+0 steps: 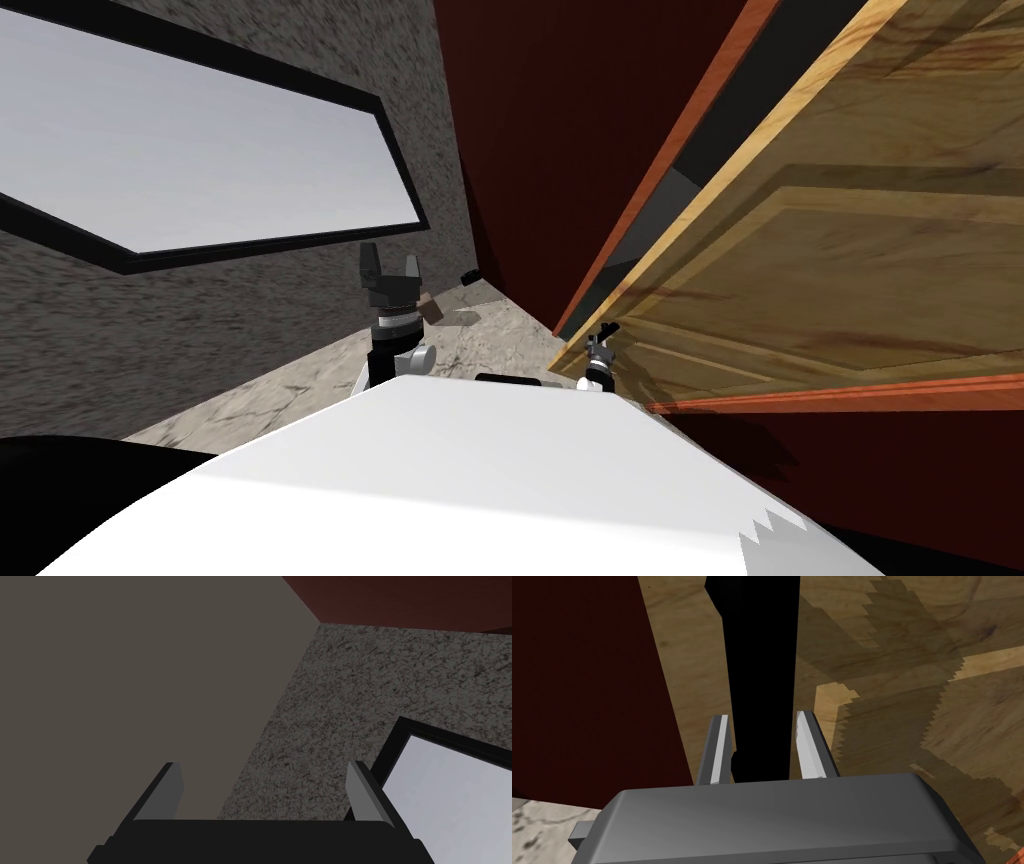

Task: Pull the door open

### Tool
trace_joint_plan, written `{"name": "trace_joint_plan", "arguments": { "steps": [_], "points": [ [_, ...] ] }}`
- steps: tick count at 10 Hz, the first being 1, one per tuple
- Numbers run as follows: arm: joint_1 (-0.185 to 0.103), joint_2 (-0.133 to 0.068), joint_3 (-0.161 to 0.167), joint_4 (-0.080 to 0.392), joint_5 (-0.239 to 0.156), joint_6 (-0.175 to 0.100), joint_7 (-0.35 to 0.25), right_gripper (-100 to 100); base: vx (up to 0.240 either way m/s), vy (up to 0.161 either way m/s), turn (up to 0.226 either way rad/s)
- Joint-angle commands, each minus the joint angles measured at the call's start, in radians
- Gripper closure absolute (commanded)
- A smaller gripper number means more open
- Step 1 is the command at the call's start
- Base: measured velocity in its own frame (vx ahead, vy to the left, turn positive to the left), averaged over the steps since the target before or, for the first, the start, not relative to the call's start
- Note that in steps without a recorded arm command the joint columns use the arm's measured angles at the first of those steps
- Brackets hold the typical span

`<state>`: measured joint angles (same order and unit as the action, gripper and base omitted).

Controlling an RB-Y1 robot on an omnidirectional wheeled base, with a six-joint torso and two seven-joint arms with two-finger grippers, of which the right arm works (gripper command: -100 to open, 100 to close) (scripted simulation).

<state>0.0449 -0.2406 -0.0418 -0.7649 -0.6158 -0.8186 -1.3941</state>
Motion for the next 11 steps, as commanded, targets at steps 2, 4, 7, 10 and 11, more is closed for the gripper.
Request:
{"name": "trace_joint_plan", "arguments": {
  "steps": [2,4,7,10,11],
  "points": [
    [-0.002,-0.008,-0.009,0.002,-0.003,0.001,0.003,100,0.171,-0.035,0.022],
    [-0.006,-0.006,-0.008,0.003,-0.002,0.002,0.004,100,0.181,-0.039,0.014],
    [-0.01,-0.004,-0.006,0.004,-0.001,0.003,0.006,100,0.162,-0.051,0.016],
    [-0.016,-0.002,-0.004,0.006,0.0,0.005,0.007,100,0.179,-0.063,0.011],
    [-0.017,-0.001,-0.003,0.006,0.001,0.005,0.008,100,0.19,-0.043,0.01]
  ]
}}
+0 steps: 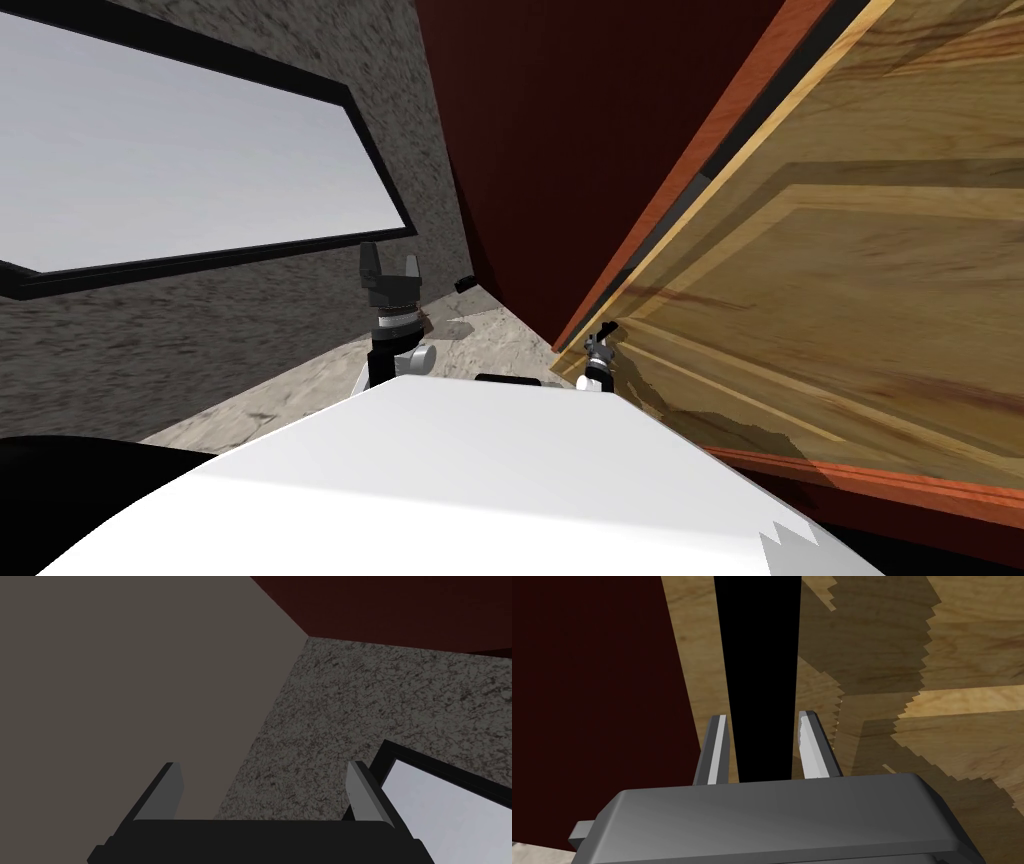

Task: Pull the door open

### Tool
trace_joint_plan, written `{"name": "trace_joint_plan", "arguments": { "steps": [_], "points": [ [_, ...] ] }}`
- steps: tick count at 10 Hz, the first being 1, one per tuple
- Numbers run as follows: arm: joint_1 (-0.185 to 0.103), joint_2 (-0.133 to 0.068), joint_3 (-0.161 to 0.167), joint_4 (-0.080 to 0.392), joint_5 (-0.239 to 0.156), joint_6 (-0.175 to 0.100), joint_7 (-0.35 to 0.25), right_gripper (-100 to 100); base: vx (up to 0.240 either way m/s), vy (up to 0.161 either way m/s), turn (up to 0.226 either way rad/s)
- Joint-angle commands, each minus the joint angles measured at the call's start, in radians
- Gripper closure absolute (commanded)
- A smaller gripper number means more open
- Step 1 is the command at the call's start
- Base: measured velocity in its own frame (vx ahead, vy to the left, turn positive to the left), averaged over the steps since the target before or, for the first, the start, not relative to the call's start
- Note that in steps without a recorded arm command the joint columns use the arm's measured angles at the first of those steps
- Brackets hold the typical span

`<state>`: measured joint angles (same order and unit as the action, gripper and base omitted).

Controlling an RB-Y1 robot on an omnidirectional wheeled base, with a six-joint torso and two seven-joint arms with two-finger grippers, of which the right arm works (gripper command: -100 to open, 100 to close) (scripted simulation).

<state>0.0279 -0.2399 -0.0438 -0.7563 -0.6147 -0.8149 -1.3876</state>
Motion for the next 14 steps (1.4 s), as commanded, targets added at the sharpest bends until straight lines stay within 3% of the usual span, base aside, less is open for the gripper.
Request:
{"name": "trace_joint_plan", "arguments": {
  "steps": [1,4,9,11,14],
  "points": [
    [-0.002,-0.001,-0.001,-0.002,0.0,0.002,0.002,100,0.188,-0.066,-0.006],
    [0.005,-0.012,0.019,-0.009,0.012,0.0,-0.018,100,-0.072,-0.011,0.062],
    [0.026,-0.043,0.084,-0.026,0.05,-0.001,-0.078,100,-0.254,0.0,0.106],
    [0.021,-0.046,0.087,-0.021,0.051,-0.002,-0.081,100,-0.215,-0.007,0.066],
    [0.036,-0.063,0.129,-0.032,0.073,-0.008,-0.116,100,-0.199,-0.002,0.082]
  ]
}}
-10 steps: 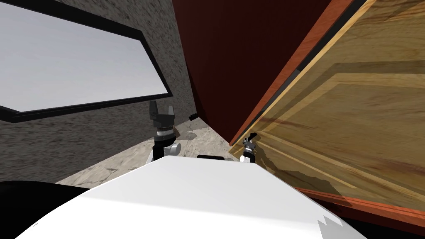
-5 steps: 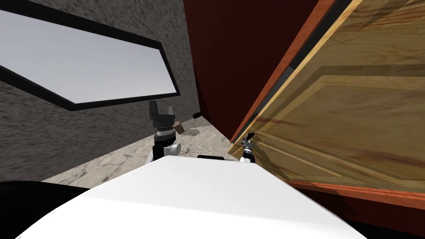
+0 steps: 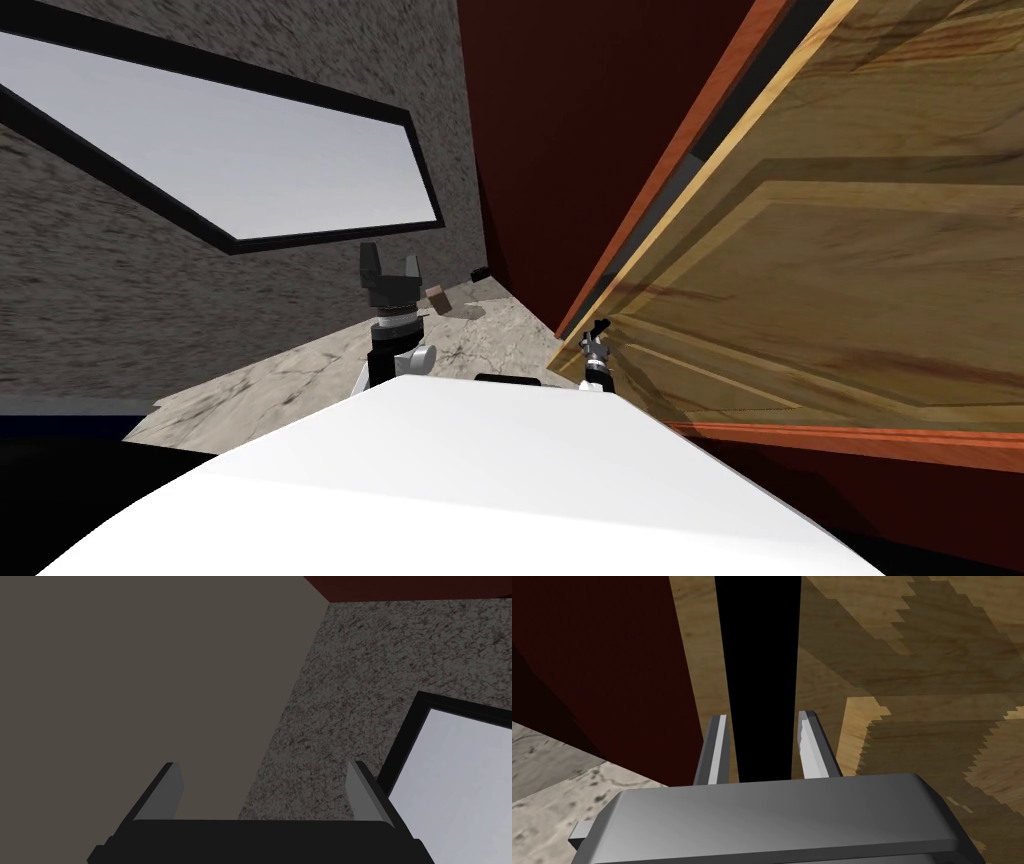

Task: Pull the door open

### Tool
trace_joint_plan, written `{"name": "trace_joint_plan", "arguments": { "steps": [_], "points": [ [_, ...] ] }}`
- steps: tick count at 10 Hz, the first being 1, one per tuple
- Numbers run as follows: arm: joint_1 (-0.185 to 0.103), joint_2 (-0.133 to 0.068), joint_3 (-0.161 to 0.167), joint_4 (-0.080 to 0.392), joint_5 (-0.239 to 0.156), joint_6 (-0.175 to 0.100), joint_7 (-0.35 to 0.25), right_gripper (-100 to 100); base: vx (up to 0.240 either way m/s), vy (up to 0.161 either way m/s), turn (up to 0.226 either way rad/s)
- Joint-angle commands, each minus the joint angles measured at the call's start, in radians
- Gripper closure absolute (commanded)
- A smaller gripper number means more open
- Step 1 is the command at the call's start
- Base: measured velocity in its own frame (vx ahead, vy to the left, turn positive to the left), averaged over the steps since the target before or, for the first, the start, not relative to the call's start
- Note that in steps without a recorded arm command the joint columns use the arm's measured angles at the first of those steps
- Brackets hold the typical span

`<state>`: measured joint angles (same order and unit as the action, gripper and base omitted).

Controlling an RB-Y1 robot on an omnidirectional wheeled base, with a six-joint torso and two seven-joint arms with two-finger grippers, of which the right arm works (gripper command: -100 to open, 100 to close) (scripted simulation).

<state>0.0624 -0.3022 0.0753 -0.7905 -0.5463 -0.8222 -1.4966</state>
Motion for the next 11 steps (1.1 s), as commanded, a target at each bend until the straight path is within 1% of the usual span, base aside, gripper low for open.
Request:
{"name": "trace_joint_plan", "arguments": {
  "steps": [1,5,6,7,9,10,11],
  "points": [
    [0.006,-0.007,0.021,-0.003,0.011,-0.003,-0.016,100,-0.227,-0.003,0.074],
    [0.025,-0.033,0.07,-0.022,0.036,-0.011,-0.058,100,-0.229,-0.029,0.079],
    [0.023,-0.029,0.062,-0.02,0.032,-0.008,-0.05,100,-0.1,-0.007,0.028],
    [0.034,-0.042,0.082,-0.024,0.042,-0.018,-0.071,100,-0.159,-0.021,0.087],
    [0.045,-0.058,0.102,-0.029,0.052,-0.029,-0.092,100,-0.243,-0.043,0.11],
    [0.053,-0.072,0.118,-0.034,0.061,-0.039,-0.11,100,-0.231,-0.012,0.116],
    [0.059,-0.08,0.129,-0.037,0.066,-0.045,-0.122,100,-0.215,0.001,0.095]
  ]
}}
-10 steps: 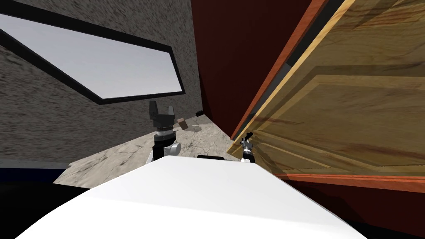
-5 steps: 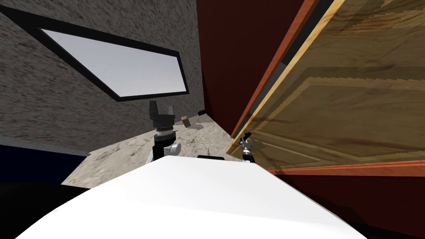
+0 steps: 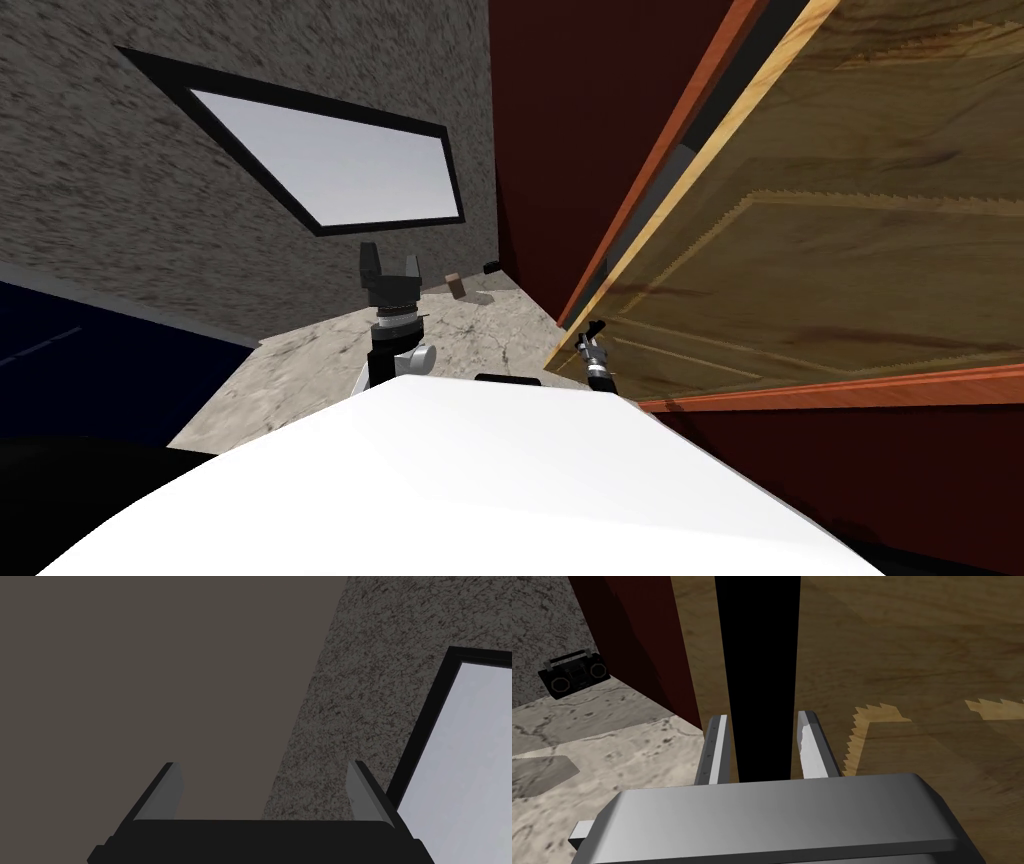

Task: Pull the door open

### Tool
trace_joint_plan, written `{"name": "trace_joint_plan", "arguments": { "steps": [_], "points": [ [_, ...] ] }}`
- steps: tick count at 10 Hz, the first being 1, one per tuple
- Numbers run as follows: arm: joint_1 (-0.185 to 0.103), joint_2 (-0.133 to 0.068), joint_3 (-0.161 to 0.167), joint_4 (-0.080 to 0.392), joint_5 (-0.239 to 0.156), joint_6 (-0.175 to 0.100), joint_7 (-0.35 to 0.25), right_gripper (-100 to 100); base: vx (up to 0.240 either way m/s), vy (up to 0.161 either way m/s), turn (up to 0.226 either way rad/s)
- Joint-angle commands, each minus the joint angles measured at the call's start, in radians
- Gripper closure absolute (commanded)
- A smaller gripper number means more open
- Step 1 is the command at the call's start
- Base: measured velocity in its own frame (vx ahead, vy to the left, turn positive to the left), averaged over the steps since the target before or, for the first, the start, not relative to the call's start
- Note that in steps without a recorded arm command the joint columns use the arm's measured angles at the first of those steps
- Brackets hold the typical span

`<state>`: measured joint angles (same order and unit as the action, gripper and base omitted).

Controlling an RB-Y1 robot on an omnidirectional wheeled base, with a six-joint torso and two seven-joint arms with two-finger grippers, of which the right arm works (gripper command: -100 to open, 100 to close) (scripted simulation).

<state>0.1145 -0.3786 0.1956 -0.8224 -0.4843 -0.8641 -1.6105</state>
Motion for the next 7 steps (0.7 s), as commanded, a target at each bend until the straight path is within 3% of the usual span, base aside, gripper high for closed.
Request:
{"name": "trace_joint_plan", "arguments": {
  "steps": [1,3,4,5,7],
  "points": [
    [0.012,-0.012,0.018,-0.008,0.009,-0.008,-0.018,100,-0.206,-0.018,0.072],
    [0.023,-0.028,0.037,-0.013,0.018,-0.02,-0.039,100,-0.203,-0.034,0.083],
    [0.02,-0.023,0.031,-0.01,0.015,-0.016,-0.032,100,-0.074,-0.011,0.015],
    [0.039,-0.041,0.053,-0.012,0.027,-0.038,-0.055,100,-0.13,-0.036,0.084],
    [0.055,-0.059,0.071,-0.015,0.036,-0.06,-0.076,100,-0.189,-0.039,0.099]
  ]
}}
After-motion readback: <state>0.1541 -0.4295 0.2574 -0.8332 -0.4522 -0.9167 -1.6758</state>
